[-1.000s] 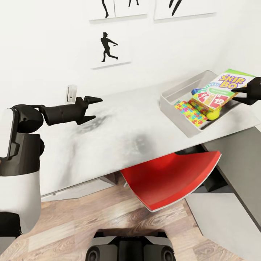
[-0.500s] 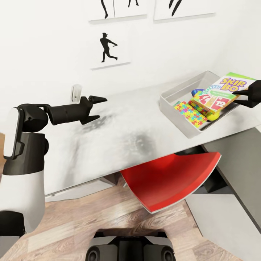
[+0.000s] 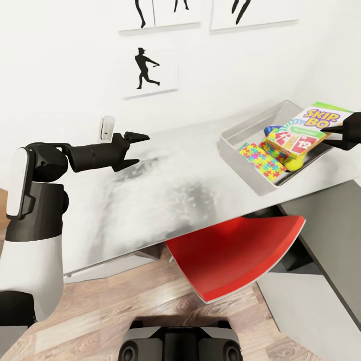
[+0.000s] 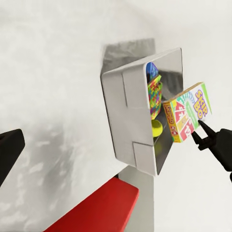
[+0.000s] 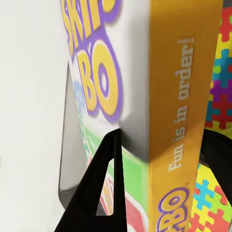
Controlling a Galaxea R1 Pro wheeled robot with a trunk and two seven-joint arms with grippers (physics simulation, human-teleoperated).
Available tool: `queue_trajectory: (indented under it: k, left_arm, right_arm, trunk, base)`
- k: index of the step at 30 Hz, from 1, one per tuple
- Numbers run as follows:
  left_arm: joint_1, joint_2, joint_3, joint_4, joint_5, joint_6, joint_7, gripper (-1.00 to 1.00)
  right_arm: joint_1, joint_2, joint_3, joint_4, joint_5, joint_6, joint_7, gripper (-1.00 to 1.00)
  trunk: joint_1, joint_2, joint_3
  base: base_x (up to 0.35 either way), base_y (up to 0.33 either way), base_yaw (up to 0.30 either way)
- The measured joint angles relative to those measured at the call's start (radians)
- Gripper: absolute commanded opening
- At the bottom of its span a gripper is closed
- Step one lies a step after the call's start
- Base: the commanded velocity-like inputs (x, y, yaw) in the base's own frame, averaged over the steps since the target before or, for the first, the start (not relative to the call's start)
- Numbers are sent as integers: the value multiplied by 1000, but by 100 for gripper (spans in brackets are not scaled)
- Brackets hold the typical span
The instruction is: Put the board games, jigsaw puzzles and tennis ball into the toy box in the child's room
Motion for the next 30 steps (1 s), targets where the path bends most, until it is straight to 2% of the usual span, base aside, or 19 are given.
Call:
queue_trajectory:
  k: [10,18,30]
  left_arm:
    - [-2,0,-1,0,-1,0,0,100]
    - [-4,-1,-1,0,-1,0,0,100]
    - [-5,-9,-1,0,-1,0,0,100]
  right_arm:
    - [0,3,0,25,-34,0,1,-100]
    - [0,7,-1,62,-46,0,-1,-100]
    - [0,5,-2,73,-55,1,0,-100]
  trunk:
    - [0,0,0]
    - [0,0,0]
    - [0,0,0]
  base:
    - [7,-4,0]
    - [3,0,0]
    - [131,0,0]
